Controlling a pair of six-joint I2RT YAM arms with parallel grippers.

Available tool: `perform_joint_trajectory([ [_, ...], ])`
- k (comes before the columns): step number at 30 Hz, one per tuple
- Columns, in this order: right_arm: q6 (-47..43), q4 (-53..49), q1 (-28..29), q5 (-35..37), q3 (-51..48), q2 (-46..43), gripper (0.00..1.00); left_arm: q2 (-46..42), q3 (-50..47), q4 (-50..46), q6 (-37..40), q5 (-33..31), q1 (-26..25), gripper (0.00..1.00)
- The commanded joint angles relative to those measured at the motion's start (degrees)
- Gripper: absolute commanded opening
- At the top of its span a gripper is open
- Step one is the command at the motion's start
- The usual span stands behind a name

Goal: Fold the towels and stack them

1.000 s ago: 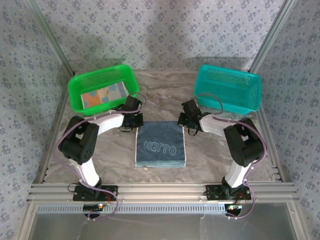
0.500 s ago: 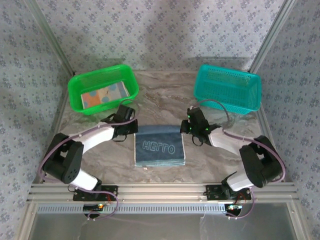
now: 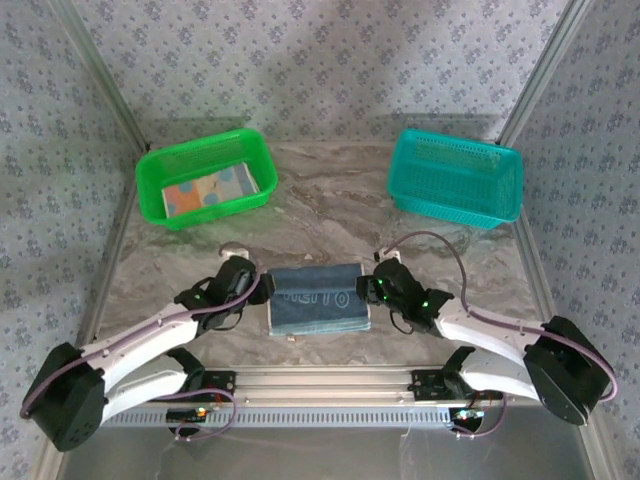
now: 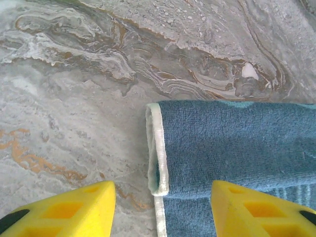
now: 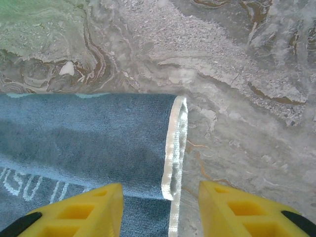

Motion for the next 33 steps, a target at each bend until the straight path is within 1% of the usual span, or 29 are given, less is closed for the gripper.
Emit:
perform_joint_trajectory([
  [1, 0.69, -4.07, -0.53, 1.19, 3.27, 1.73, 0.43, 0.0, 1.32, -1.36, -2.72, -0.75, -0.15, 0.52],
  [2, 0.62, -4.8, -0.84, 0.58, 4.41, 3.04, 0.4, 0.98, 1.94, -1.39, -2.9, -0.32, -0.03, 0.5],
  [5, 0.17, -5.11, -1.74, -1.78, 6.82, 6.56, 0.36, 4.91, 3.7, -0.88, -3.55, 1.87, 0.61, 0.45],
  [9, -0.48, -5.14, -2.66, -3.82, 8.81, 9.66, 0.34, 9.72, 5.4, 1.36, -3.32, 4.54, 1.69, 0.38],
  [16, -2.29, -5.22, -5.19, -7.85, 9.99, 12.77, 0.32, 14.15, 6.87, 3.68, -2.5, 7.12, 4.47, 0.37],
  [21, -2.55, -4.59, -5.83, -9.45, 10.05, 14.1, 0.31, 16.49, 6.48, 5.37, -2.99, 8.75, 4.76, 0.35],
  [27, -2.54, -3.96, -5.94, -11.12, 10.16, 15.4, 0.29, 17.54, 5.46, 7.42, -3.95, 10.33, 4.62, 0.26],
  [29, -2.43, -4.0, -5.98, -11.29, 10.18, 15.76, 0.22, 17.21, 5.33, 7.19, -4.13, 10.38, 4.69, 0.19],
  [31, -2.31, -4.0, -5.94, -11.64, 10.17, 15.77, 0.18, 16.77, 5.12, 7.09, -4.34, 10.39, 4.67, 0.16],
  [33, -2.34, -4.1, -5.97, -11.92, 10.22, 15.65, 0.09, 16.5, 4.97, 6.94, -4.6, 10.5, 4.63, 0.09],
])
